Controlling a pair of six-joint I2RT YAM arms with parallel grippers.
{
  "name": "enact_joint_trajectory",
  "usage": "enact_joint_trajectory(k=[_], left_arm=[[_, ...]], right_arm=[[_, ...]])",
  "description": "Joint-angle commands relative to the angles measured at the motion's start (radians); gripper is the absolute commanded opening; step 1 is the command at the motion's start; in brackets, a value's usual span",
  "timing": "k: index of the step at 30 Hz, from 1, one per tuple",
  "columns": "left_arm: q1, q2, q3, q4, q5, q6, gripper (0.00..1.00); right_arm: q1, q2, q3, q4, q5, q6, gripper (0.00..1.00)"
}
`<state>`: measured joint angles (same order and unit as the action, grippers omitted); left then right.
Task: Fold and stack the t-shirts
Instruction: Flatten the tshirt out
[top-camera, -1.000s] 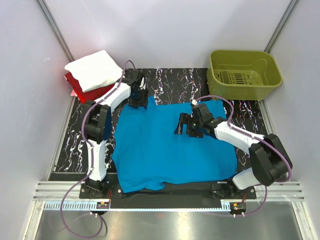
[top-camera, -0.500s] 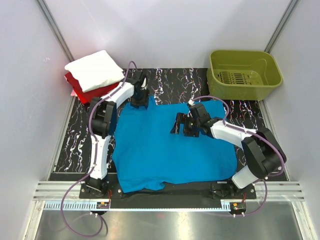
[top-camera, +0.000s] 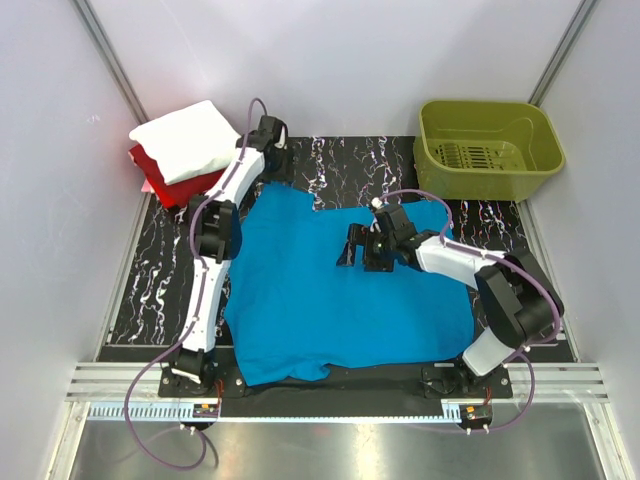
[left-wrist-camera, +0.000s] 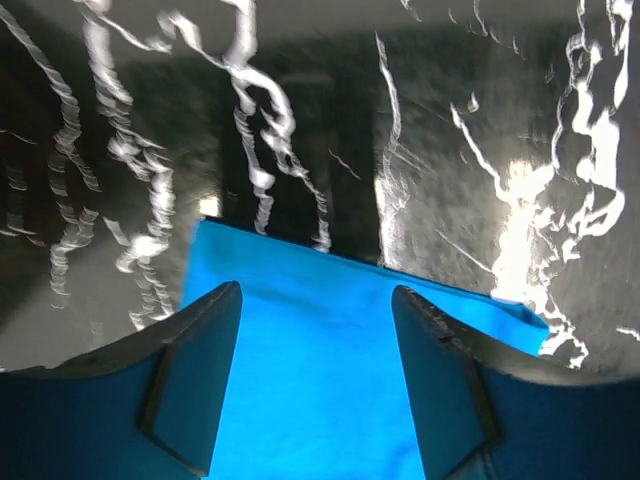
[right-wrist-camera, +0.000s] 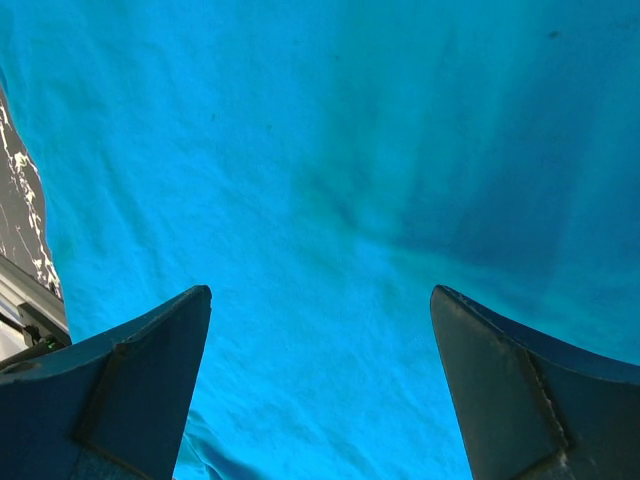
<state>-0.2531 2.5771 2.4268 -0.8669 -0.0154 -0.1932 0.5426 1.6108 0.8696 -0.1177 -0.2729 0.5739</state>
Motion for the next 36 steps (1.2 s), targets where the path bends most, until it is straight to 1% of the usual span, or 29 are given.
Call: enact_joint_trajectory(k=[1, 2, 3, 4, 6, 8, 9, 11, 12, 13, 14, 15, 16, 17, 18, 19, 21, 22, 26, 27, 29, 30, 32, 33, 35, 36], left_arm=[[0.032, -0.088, 0.046, 0.008, 0.009, 0.018, 0.7], [0.032, -0.134, -0.004, 0.07, 0.009, 0.015, 0.75], [0.032, -0.179, -0.1, 0.098, 0.009, 0.008, 0.77], [0.031, -0.258, -0.138, 0.118, 0.034, 0.006, 0.79], [0.031, -0.316, -0.182, 0.115, 0.037, 0.0, 0.84], [0.031, -0.383, -0.234, 0.068, 0.041, -0.008, 0.85], [0.031, -0.408, -0.298, 0.057, 0.055, -0.017, 0.84], [0.029, -0.51, -0.409, 0.071, 0.068, -0.022, 0.84], [0.029, -0.549, -0.545, 0.091, 0.074, -0.032, 0.84], [0.029, -0.628, -0.614, 0.11, 0.078, -0.037, 0.84], [0.029, -0.665, -0.682, 0.152, 0.086, -0.037, 0.84], [0.029, -0.698, -0.8, 0.169, 0.091, -0.043, 0.84], [0.028, -0.753, -0.851, 0.193, 0.097, -0.055, 0.84], [0.028, -0.776, -0.903, 0.204, 0.101, -0.058, 0.84], [0.026, -0.796, -0.993, 0.218, 0.107, -0.064, 0.84], [0.026, -0.828, -1.033, 0.233, 0.115, -0.077, 0.84], [0.025, -0.851, -1.1, 0.272, 0.13, -0.089, 0.83], [0.025, -0.86, -1.145, 0.282, 0.134, -0.1, 0.83], [0.02, -0.828, -1.181, 0.313, 0.14, -0.13, 0.82], [0.018, -0.815, -1.181, 0.318, 0.143, -0.135, 0.82], [0.018, -0.763, -1.17, 0.328, 0.143, -0.149, 0.82], [0.02, -0.741, -1.148, 0.328, 0.141, -0.152, 0.81], [0.02, -0.669, -1.115, 0.313, 0.132, -0.149, 0.81], [0.02, -0.643, -1.079, 0.304, 0.118, -0.147, 0.8], [0.023, -0.582, -1.043, 0.286, 0.106, -0.144, 0.8], [0.025, -0.542, -1.005, 0.275, 0.091, -0.141, 0.79]], right_arm=[[0.008, 0.018, 0.049, 0.006, -0.023, -0.022, 0.98], [0.008, 0.02, 0.051, 0.004, -0.023, -0.022, 0.98], [0.008, 0.021, 0.051, 0.003, -0.022, -0.022, 0.98], [0.008, 0.021, 0.054, 0.004, -0.022, -0.022, 0.98], [0.008, 0.023, 0.055, 0.0, -0.022, -0.023, 0.98], [0.008, 0.023, 0.058, -0.002, -0.023, -0.025, 0.98], [0.008, 0.021, 0.06, -0.007, -0.022, -0.026, 0.98], [0.008, 0.009, 0.065, -0.014, -0.019, -0.028, 0.98], [0.008, -0.014, 0.065, -0.026, -0.003, -0.028, 0.98], [0.008, -0.029, 0.068, -0.036, 0.01, -0.028, 0.98], [0.008, -0.047, 0.071, -0.045, 0.027, -0.031, 0.99], [0.008, -0.078, 0.077, -0.087, 0.091, -0.04, 1.0], [0.008, -0.087, 0.113, -0.124, 0.139, -0.045, 1.0], [0.005, -0.091, 0.141, -0.169, 0.19, -0.061, 1.0], [0.007, -0.077, 0.172, -0.26, 0.277, -0.074, 1.0], [0.002, -0.063, 0.237, -0.308, 0.331, -0.088, 1.0], [-0.004, 0.001, 0.299, -0.411, 0.43, -0.127, 1.0], [-0.015, 0.027, 0.352, -0.437, 0.452, -0.14, 1.0], [-0.059, 0.179, 0.491, -0.531, 0.488, -0.189, 1.0], [-0.067, 0.24, 0.517, -0.551, 0.469, -0.193, 1.0], [-0.09, 0.3, 0.597, -0.566, 0.449, -0.212, 1.0], [-0.095, 0.357, 0.653, -0.582, 0.437, -0.22, 1.0], [-0.107, 0.437, 0.712, -0.608, 0.428, -0.236, 1.0], [-0.113, 0.463, 0.773, -0.619, 0.42, -0.241, 1.0], [-0.121, 0.535, 0.83, -0.638, 0.408, -0.253, 1.0], [-0.128, 0.563, 0.894, -0.651, 0.393, -0.256, 1.0]])
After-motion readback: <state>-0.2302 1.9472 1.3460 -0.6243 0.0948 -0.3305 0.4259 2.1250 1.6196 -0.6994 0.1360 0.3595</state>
